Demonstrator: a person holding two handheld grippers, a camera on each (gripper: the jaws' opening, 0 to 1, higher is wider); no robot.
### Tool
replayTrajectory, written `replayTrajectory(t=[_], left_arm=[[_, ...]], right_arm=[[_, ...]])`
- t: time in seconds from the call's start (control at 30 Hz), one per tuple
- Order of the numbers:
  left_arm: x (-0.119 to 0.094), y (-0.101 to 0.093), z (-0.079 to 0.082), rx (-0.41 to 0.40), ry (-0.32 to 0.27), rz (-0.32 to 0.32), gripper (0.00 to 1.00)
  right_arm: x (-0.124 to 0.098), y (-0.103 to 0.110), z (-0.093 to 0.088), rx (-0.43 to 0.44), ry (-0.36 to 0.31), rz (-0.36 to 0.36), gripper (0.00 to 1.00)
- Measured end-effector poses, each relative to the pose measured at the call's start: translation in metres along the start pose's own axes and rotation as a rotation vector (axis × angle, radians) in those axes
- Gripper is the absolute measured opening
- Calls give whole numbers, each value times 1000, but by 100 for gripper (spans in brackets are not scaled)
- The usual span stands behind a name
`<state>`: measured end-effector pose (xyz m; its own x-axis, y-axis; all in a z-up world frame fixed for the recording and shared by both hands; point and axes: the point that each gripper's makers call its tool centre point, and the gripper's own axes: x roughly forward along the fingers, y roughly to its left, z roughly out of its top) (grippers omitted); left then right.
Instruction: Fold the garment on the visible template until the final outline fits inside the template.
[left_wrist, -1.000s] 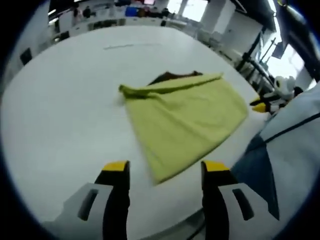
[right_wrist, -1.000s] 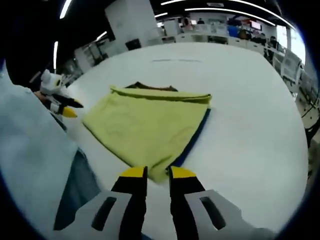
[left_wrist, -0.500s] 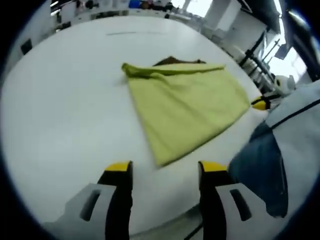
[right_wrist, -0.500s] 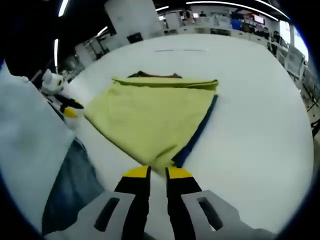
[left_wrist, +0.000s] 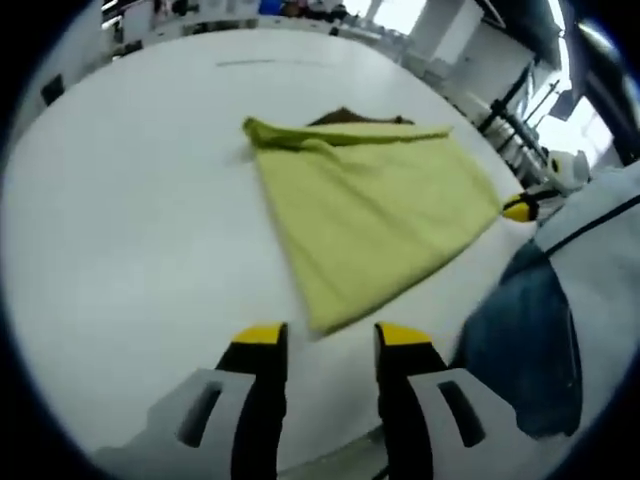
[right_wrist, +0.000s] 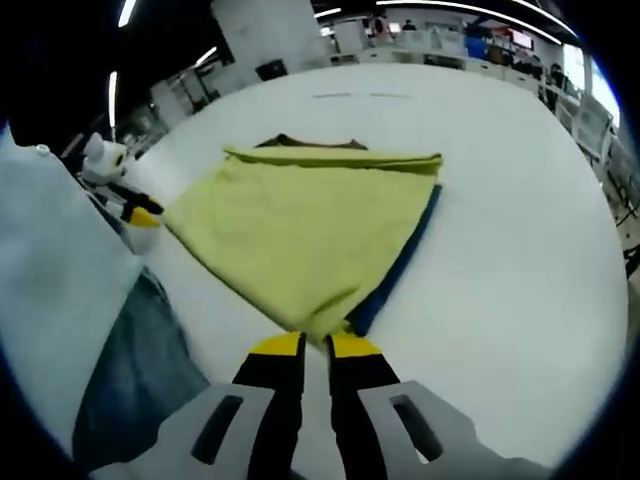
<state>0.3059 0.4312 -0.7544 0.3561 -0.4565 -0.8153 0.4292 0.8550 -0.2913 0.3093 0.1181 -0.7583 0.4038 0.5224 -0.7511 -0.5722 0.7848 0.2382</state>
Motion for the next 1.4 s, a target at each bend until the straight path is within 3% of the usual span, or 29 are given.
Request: replayTrajectory(t=[0.23, 0.63, 0.83, 1.17, 1.4], left_arm=[[0, 3, 5, 3, -21, 3, 15], [-2, 4, 7, -14, -30, 5, 2], [-2, 5, 7, -41, -27, 8, 1], [-2, 8, 7, -16, -2, 18, 0], [-7, 10, 13, -32, -23, 24, 0]], right_arm=[[-1, -2, -1, 2, -2, -8, 6], [-1, -4, -1, -1, 1, -9, 4], [-2, -5, -1, 2, -2, -11, 3], [-4, -4, 2, -41, 16, -2, 3], [-13, -12, 6, -57, 11, -25, 2]])
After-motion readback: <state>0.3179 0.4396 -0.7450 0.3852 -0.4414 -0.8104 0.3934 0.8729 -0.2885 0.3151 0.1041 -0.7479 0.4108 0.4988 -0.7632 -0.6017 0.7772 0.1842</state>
